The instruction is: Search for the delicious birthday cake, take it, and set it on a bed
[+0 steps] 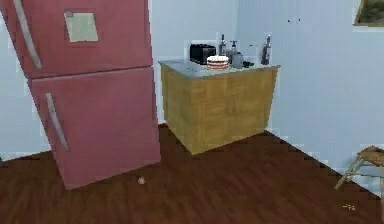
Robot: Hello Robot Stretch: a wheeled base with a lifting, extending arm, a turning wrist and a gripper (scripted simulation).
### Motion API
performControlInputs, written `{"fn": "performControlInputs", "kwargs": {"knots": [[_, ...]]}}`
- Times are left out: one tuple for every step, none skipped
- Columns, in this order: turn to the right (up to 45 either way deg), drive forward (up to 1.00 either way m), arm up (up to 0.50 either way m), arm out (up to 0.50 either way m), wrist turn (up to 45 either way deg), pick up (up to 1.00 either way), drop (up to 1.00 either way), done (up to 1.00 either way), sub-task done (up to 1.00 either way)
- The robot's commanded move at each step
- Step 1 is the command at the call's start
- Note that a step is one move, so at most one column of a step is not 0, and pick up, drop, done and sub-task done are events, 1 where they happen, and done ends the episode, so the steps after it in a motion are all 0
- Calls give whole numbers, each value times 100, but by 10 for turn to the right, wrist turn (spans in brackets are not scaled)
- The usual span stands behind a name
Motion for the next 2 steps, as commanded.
{"fn": "performControlInputs", "kwargs": {"knots": [[0,100,0,0,0,0,0,0,0],[90,0,0,0,0,0,0,0,0]]}}
